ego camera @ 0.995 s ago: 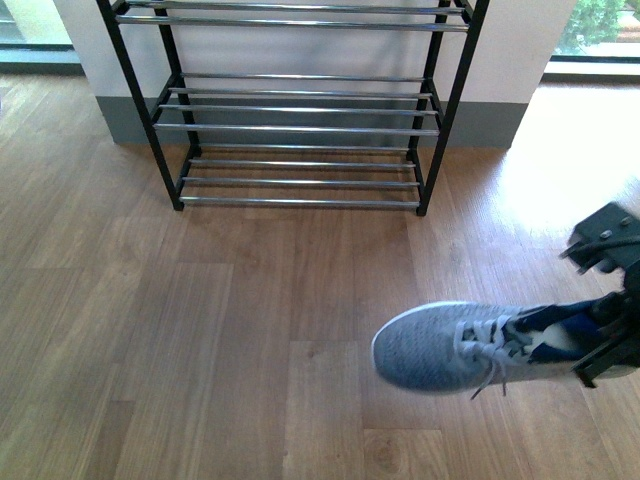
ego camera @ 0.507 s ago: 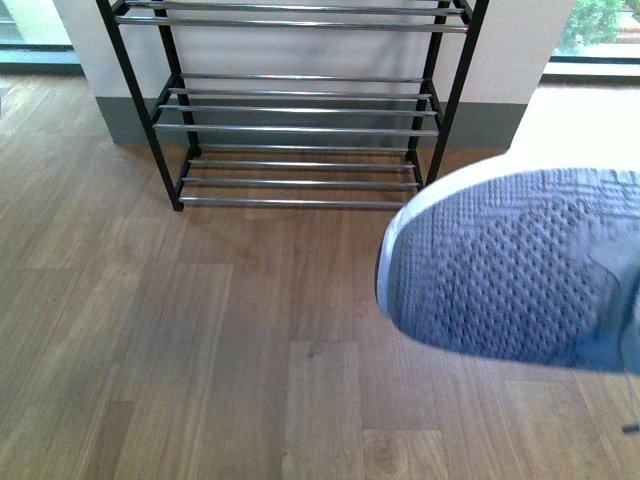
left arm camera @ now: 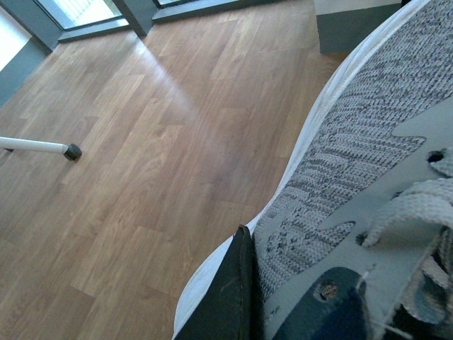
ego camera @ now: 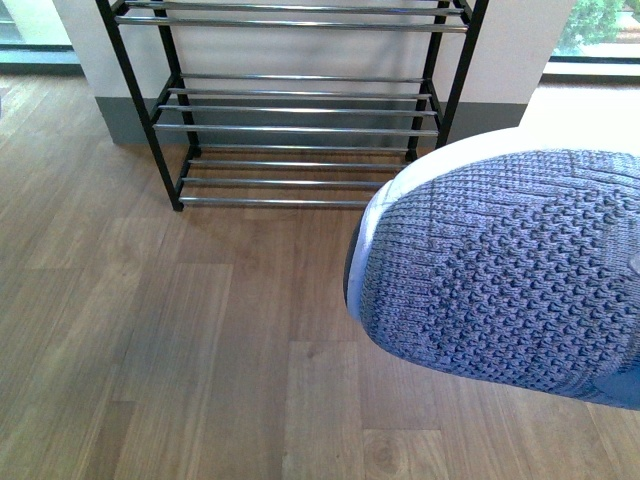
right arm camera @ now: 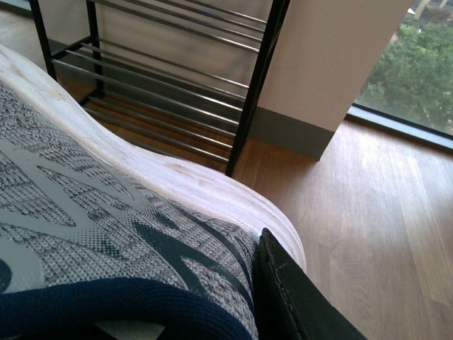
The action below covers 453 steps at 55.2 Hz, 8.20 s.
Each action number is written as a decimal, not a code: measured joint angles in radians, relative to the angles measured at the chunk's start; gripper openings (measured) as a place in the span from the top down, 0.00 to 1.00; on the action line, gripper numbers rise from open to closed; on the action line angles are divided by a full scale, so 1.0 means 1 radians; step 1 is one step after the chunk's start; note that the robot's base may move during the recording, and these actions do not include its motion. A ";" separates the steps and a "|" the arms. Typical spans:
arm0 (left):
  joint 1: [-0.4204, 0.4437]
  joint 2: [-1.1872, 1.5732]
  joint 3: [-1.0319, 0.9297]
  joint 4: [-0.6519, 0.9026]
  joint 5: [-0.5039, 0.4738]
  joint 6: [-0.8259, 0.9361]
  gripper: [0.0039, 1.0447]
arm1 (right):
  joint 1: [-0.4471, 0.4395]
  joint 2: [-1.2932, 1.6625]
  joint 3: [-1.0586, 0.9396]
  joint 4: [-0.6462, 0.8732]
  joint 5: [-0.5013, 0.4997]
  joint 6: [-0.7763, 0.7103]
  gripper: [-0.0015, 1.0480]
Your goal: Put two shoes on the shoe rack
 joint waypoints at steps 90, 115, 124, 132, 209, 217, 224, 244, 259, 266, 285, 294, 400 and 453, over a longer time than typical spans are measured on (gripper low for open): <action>-0.001 -0.003 -0.002 0.000 -0.005 0.000 0.99 | 0.002 0.002 0.000 0.001 -0.003 0.015 0.94; -0.004 -0.003 -0.002 0.000 -0.003 -0.001 0.99 | 0.000 0.002 0.000 0.002 0.002 0.015 0.94; -0.002 -0.003 -0.002 0.000 -0.003 -0.001 0.99 | 0.000 0.002 0.000 0.002 0.000 0.015 0.94; -0.002 -0.003 -0.002 0.000 -0.002 -0.001 0.99 | 0.000 0.002 0.000 0.002 0.000 0.015 0.94; -0.001 -0.001 -0.002 0.000 0.001 -0.001 0.99 | 0.001 0.003 0.000 0.002 0.000 0.015 0.94; -0.001 -0.001 -0.002 0.000 0.001 -0.001 0.99 | 0.001 0.003 0.000 0.002 0.003 0.016 0.94; -0.002 -0.001 -0.002 0.000 0.005 -0.001 0.99 | 0.001 0.003 0.000 0.002 0.007 0.016 0.94; -0.004 -0.001 -0.002 0.000 0.016 -0.002 0.99 | 0.003 0.002 -0.001 0.002 0.016 0.014 0.94; -0.002 -0.001 -0.002 0.000 -0.002 -0.002 0.99 | 0.003 0.002 -0.001 0.002 0.003 0.015 0.94; -0.002 -0.001 -0.002 0.000 0.000 -0.003 0.99 | 0.003 0.002 -0.001 0.002 0.003 0.016 0.94; -0.002 0.000 -0.002 0.000 0.002 -0.003 0.99 | 0.003 0.003 -0.001 0.002 0.007 0.016 0.94; -0.002 0.000 -0.003 0.000 0.001 -0.004 0.99 | 0.003 0.003 -0.001 0.002 0.006 0.016 0.94; -0.002 0.000 -0.003 0.000 0.003 -0.007 0.99 | 0.003 0.002 -0.002 0.003 0.006 0.018 0.94; 0.001 0.001 -0.003 0.000 0.000 -0.007 0.99 | 0.156 0.385 0.113 0.211 0.039 0.108 0.94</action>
